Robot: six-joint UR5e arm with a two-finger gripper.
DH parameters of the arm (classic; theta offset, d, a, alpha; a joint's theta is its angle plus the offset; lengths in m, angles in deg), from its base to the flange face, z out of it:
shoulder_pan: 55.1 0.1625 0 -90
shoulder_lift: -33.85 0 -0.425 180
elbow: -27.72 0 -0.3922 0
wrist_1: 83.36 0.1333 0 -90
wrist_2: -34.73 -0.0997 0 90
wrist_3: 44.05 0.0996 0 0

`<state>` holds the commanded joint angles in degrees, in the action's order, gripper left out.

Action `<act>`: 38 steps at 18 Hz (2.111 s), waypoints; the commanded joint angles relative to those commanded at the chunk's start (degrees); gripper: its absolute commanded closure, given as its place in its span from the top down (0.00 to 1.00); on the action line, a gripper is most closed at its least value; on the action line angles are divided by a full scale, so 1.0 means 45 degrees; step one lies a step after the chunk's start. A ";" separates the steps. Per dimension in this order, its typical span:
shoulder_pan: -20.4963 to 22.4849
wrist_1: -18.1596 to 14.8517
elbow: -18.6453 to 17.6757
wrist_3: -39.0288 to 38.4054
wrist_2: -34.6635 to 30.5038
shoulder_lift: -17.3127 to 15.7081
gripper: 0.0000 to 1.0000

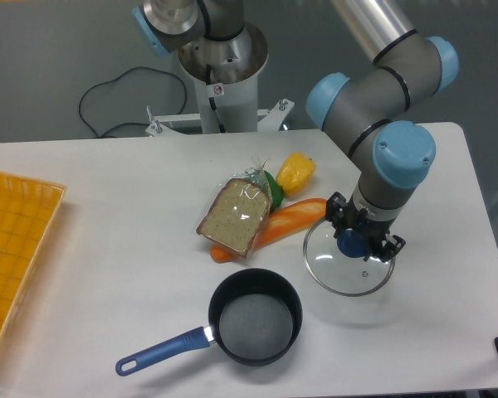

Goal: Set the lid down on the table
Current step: 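Carry the glass lid away from the bread and lower it toward the table, then lower the glass lid flat onto the table surface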

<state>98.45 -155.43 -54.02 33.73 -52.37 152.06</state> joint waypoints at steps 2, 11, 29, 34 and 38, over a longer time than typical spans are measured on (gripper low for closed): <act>0.0136 0.0019 -0.0059 0.0137 -0.0019 0.0078 0.60; 0.0254 0.0937 -0.0489 0.0372 -0.0020 0.0371 0.60; 0.0449 0.2090 -0.1153 0.0958 -0.0039 0.0704 0.60; 0.0449 0.2129 -0.1153 0.1055 -0.0039 0.0840 0.60; 0.0449 0.2440 -0.1211 0.1055 -0.0039 0.0918 0.60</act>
<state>100.47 -144.44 -59.47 38.48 -52.55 156.19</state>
